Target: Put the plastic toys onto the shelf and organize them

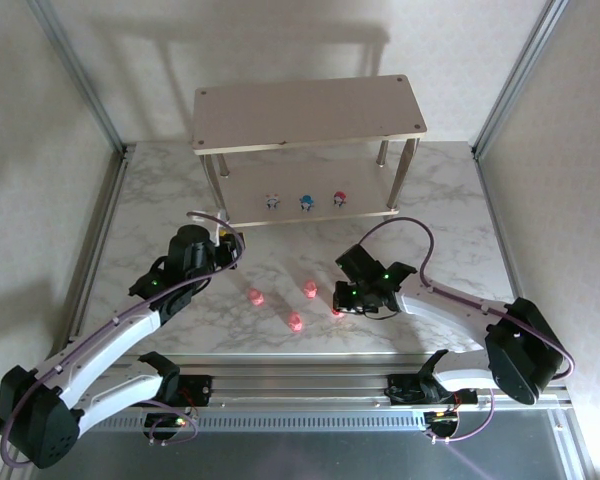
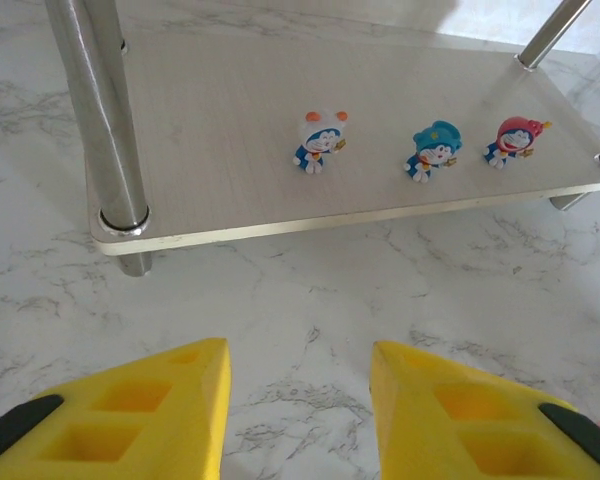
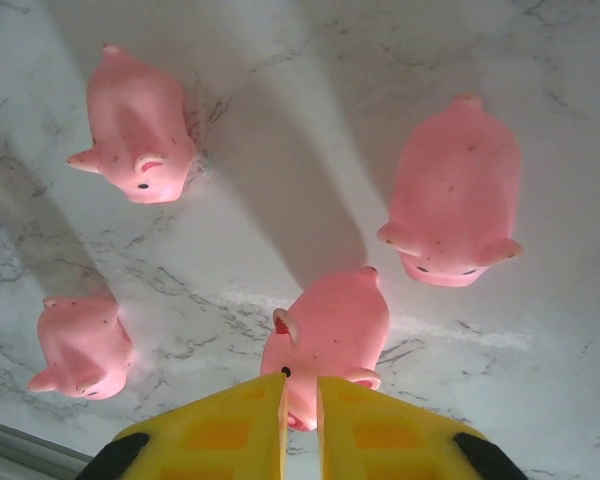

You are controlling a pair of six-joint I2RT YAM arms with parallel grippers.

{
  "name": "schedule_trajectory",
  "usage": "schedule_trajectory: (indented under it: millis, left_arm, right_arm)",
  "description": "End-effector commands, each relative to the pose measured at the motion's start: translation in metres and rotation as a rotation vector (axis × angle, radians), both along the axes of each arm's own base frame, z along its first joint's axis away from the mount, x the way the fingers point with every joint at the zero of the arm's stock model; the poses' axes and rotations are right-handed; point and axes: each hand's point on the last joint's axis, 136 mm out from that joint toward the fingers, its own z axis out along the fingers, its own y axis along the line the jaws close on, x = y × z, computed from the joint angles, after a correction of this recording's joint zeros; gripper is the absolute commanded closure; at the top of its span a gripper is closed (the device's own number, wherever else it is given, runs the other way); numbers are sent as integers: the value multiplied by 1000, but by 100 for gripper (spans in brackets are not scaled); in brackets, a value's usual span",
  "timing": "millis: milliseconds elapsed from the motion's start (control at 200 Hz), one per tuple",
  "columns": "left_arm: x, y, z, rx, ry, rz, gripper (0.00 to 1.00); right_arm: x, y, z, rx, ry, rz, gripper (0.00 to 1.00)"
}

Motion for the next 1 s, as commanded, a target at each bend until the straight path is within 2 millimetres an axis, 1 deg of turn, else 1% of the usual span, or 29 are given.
schedule_trajectory:
  millis: [0,295,761,901,991]
  left_arm:
    - [-1,9,1,-2,-4,39,58]
    - [-2,9,1,-2,-5,37,58]
    - [-3,11,1,0,-10,41,58]
    - [-4,13,3,1,-13,45,58]
    - [-4,13,2,2,-14,46,58]
  right_arm:
    - [-2,5,1,-6,5,-5,83]
    - [-18,7,-12,-35,42,15,84]
    - [-35,14,-20,-36,73,32,85]
    - [-45,16,-14,-22,81,43,86]
    - [-46,16,-1,-3,64,47,84]
